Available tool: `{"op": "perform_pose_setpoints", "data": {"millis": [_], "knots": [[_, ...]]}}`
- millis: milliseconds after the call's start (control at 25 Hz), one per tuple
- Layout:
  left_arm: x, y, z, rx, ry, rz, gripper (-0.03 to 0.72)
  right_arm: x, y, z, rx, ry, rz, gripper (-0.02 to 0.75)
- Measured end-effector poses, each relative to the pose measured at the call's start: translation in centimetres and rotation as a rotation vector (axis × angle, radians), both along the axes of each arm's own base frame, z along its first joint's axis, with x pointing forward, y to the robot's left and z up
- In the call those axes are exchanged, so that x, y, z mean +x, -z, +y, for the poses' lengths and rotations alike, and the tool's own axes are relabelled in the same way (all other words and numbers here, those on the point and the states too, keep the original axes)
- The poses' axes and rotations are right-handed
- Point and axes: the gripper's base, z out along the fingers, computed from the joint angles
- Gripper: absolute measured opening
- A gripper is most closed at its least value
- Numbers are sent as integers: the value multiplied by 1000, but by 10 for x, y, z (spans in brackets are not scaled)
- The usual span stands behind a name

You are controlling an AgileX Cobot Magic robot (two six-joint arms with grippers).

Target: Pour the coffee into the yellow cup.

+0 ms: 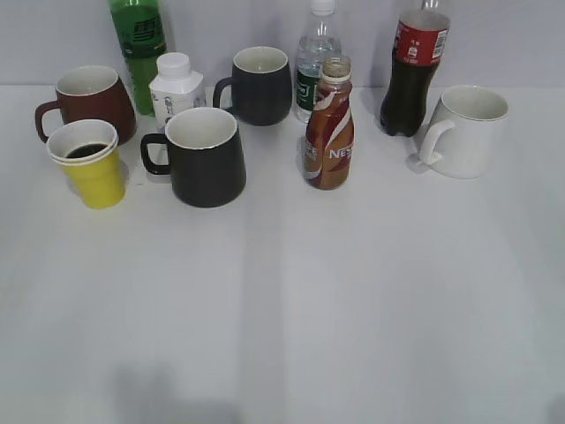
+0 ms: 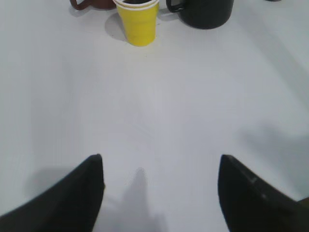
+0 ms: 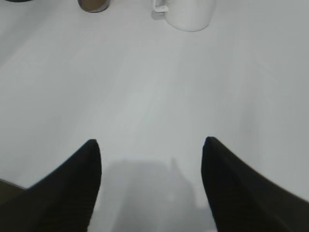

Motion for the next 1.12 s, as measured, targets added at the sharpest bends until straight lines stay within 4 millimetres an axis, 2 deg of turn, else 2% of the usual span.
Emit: {"op": "perform_pose_setpoints", "data": {"millis": [120,320,480,1120], "knots": [[-4,0,1,-3,-33,-26,565,0,0,0,1,49,-1,490],[-24,-1,3,-12,-133,-154,565,-1,0,0,1,214,-1,490],[-25,0,3,-7,-166,-168,565,-4,0,-1,6,301,-20,490],[-25,0,3,-6,-171,-167,565,-7,0,-1,9,306,-33,490]]}}
